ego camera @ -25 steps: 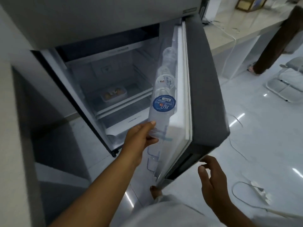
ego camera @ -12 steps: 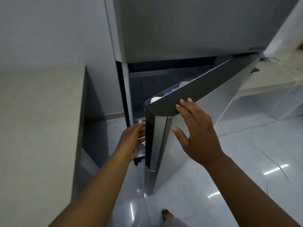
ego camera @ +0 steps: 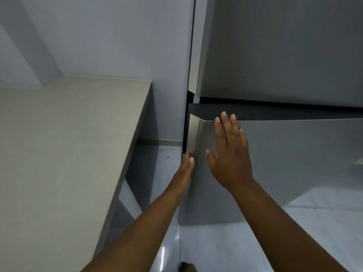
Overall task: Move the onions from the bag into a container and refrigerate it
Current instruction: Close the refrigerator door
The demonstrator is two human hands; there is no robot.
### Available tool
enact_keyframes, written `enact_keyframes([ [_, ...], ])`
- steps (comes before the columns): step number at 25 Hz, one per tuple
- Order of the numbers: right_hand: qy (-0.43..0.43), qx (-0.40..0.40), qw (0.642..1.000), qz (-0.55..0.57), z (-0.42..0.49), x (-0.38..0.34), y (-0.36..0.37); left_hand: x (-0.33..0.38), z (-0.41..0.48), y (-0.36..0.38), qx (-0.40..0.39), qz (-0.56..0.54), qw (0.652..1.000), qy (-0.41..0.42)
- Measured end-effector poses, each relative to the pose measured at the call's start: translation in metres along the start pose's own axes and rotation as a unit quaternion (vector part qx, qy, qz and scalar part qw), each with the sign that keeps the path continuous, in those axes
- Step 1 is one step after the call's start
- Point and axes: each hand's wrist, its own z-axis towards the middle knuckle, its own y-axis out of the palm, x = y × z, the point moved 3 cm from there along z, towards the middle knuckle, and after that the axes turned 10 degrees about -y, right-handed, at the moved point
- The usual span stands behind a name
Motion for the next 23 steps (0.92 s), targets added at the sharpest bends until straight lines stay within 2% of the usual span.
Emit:
enact_keyframes([
  [5,-0.039,-0.021,0.999,-0.009,0.025,0.021,0.031,0.023,0.048,-0.005,0.039,-0.038,0.998,0.008],
  [11,-0.071,-0.061,0.996,0.005,0.041,0.037,0.046,0.039,0.075,-0.006,-0.005,-0.068,0.998,0.007],
  [16,-0.082,-0.029,0.989,0.123,0.03,0.022,0.047,0.025,0.046,-0.016,0.03,-0.058,0.998,0.013],
  [18,-0.091,-0.063,0.969,0.223,0.01,-0.004,0.06,-0.003,0.017,-0.024,0.055,-0.035,0.998,0.007],
  [19,-0.087,-0.107,0.952,0.274,-0.003,-0.02,0.07,-0.023,0.001,-0.03,0.073,-0.026,0.997,-0.002],
  [23,-0.124,-0.301,0.857,0.4,-0.072,-0.108,0.103,-0.123,-0.086,-0.066,0.201,-0.08,0.974,-0.069],
])
